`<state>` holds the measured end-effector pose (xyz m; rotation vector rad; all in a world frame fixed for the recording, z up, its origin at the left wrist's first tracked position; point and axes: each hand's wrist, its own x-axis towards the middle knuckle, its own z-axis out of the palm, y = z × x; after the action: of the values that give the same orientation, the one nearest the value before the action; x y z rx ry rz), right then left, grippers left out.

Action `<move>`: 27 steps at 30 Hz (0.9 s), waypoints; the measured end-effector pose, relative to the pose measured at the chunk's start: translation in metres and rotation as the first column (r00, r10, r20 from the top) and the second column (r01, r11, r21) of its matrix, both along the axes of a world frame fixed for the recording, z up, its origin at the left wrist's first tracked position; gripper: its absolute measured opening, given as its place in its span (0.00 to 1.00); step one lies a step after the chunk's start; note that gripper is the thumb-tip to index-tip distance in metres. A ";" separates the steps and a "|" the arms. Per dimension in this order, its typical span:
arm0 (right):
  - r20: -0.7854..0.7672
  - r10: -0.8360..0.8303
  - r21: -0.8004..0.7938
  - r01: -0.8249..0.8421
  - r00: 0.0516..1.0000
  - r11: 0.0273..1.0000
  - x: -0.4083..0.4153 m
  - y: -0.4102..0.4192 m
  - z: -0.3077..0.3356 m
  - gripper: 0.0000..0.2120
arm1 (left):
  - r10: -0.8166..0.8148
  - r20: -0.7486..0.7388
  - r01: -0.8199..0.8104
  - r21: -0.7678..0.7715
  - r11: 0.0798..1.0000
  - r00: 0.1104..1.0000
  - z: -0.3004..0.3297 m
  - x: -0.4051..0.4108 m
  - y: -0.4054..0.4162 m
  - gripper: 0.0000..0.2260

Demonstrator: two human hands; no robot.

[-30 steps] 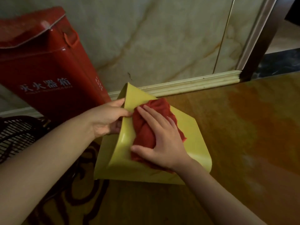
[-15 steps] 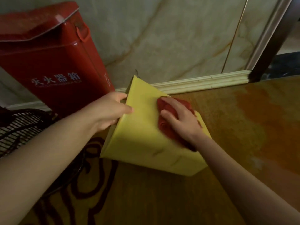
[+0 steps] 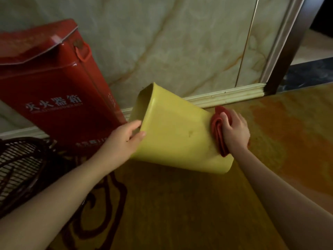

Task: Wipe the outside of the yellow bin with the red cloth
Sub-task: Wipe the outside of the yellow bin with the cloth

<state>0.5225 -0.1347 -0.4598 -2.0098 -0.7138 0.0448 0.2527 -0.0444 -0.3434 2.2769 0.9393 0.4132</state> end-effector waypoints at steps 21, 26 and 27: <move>-0.051 0.227 -0.040 -0.230 0.972 0.972 -0.036 0.027 -0.003 0.32 | 0.238 0.272 -0.084 -0.479 0.874 0.932 0.043 0.082 0.029 0.08; -0.239 0.173 -0.056 -0.191 0.956 0.980 -0.014 0.035 -0.006 0.30 | -0.073 -0.134 0.050 -0.167 0.985 0.988 0.040 0.056 0.030 0.10; -0.267 0.145 -0.053 -0.164 0.953 0.985 -0.009 0.032 -0.007 0.29 | -0.129 -0.292 0.130 -0.016 0.991 0.948 0.031 0.042 0.030 0.11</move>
<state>0.5138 -0.1023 -0.4673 -1.9660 -0.7048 0.4280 0.2951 -0.0148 -0.3122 2.4292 0.9219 0.0190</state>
